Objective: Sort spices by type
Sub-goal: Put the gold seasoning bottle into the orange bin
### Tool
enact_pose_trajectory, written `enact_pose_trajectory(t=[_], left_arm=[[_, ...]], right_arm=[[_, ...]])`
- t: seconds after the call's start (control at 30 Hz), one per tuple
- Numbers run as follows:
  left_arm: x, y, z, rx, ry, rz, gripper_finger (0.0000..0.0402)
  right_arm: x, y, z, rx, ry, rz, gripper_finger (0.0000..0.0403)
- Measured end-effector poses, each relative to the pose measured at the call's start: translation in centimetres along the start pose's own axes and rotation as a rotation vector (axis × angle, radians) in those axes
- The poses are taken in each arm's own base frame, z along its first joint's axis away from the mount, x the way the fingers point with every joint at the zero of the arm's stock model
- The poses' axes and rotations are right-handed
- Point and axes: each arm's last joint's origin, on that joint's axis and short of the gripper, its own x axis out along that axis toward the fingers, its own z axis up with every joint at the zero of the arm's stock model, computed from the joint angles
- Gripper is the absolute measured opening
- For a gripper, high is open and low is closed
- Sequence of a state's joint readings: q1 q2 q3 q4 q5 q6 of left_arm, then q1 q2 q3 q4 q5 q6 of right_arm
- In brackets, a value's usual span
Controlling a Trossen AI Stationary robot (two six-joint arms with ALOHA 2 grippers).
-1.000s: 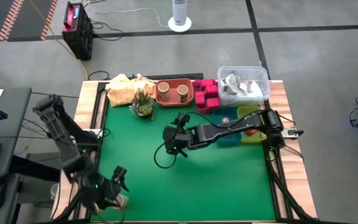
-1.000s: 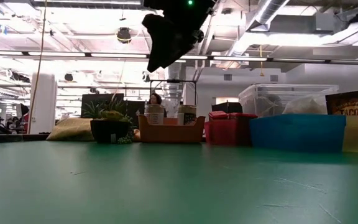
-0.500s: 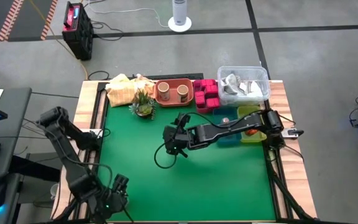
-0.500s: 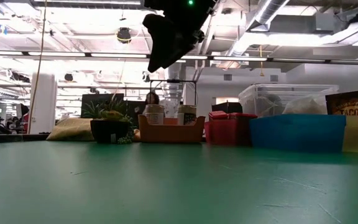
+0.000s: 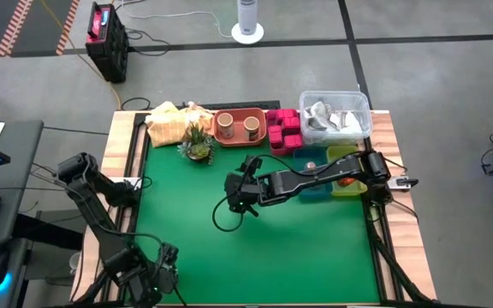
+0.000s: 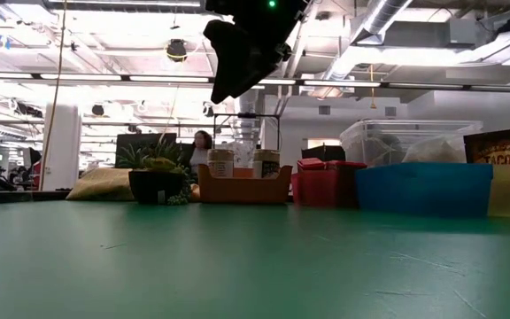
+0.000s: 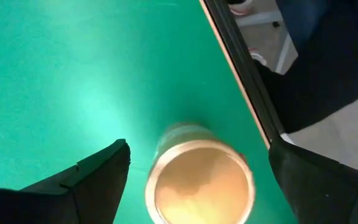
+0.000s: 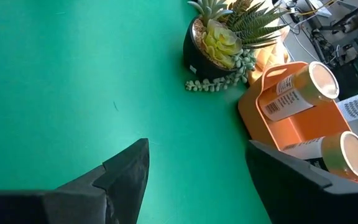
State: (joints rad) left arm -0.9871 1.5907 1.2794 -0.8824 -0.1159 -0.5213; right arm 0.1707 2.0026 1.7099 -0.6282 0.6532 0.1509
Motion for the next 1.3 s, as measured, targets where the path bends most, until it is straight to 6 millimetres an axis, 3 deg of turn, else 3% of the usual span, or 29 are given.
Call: enact_pose_trajectory(t=[0.43, 0.7, 0.87, 1.07, 1.3], left_arm=[[1.8, 0.8, -1.6, -0.066, 0.073, 0.038, 0.0364], [2.2, 2.2, -1.3, -0.095, 0.097, 0.061, 0.0274], [2.3, 3.4, -0.8, -0.082, 0.096, 0.071, 0.0267], [2.2, 6.1, 0.0, -0.031, 0.117, 0.114, 0.0267], [0.9, 11.5, 0.7, 0.025, 0.126, 0.308, 0.0269]], right_arm=[[0.0, -0.1, -0.3, -0.02, 0.026, -0.003, 0.0299], [0.0, -0.2, -0.8, -0.036, 0.076, -0.011, 0.0299], [-0.2, -0.4, -1.2, -0.045, 0.114, -0.018, 0.0299], [-0.7, -0.9, -2.1, -0.055, 0.197, -0.038, 0.0299], [-2.3, -2.0, -3.3, -0.08, 0.266, -0.057, 0.0299]])
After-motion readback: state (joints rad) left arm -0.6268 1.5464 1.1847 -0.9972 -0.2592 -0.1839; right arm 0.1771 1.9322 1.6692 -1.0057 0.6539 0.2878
